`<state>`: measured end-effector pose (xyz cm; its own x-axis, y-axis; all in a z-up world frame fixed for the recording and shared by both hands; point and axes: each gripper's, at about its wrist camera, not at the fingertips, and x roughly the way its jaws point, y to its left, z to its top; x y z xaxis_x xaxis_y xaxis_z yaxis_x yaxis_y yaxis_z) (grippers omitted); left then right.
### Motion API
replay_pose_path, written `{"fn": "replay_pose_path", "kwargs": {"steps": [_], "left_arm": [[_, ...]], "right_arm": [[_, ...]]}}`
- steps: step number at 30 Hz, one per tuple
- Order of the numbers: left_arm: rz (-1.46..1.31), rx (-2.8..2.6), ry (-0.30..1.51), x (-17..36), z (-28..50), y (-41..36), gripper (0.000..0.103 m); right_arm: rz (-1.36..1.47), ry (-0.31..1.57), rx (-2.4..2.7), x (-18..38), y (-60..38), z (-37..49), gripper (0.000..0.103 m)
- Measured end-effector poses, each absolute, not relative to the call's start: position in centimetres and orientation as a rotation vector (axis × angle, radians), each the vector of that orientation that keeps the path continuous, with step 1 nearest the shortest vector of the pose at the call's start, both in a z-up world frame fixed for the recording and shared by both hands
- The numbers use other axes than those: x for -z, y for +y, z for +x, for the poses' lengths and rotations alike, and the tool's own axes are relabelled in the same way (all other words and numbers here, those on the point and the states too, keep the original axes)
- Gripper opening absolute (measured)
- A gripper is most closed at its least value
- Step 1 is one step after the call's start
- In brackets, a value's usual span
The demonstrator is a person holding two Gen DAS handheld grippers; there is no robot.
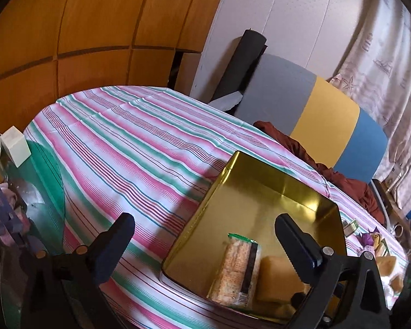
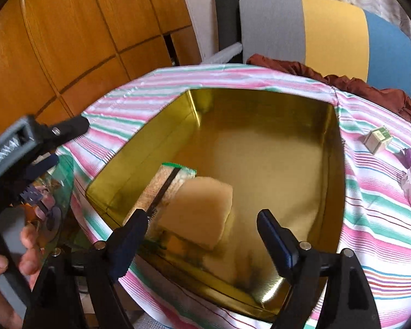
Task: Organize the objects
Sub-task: 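Lower the cracker packet and yellow sponge into the gold tray, open both tools, then move both tools back to the items and grasp a plastic-wrapped bundle with the right tool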
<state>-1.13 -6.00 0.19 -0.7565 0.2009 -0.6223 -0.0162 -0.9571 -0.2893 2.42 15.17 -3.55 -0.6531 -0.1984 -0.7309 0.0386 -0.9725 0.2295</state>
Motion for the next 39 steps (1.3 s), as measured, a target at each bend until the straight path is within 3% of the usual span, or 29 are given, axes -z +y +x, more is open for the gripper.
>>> {"fn": "replay_pose_path", "kwargs": {"steps": [18,25,39], "left_arm": [[-1.061,-2.618,-0.184,0.5,1.8,1.7,0.103],[-1.015,-2.511,-0.076,0.1,3.9,6.2,0.103],[-0.959,-2.244,0.100,0.3,9.6,15.7,0.103]], "right_arm": [[1.145,-0.486,2.983,1.4,23.7,6.2,0.084],[1.182,-0.652,3.090,2.3,29.6,9.2,0.084],[1.328,-0.721,3.356,5.7,40.0,16.8,0.083]]}}
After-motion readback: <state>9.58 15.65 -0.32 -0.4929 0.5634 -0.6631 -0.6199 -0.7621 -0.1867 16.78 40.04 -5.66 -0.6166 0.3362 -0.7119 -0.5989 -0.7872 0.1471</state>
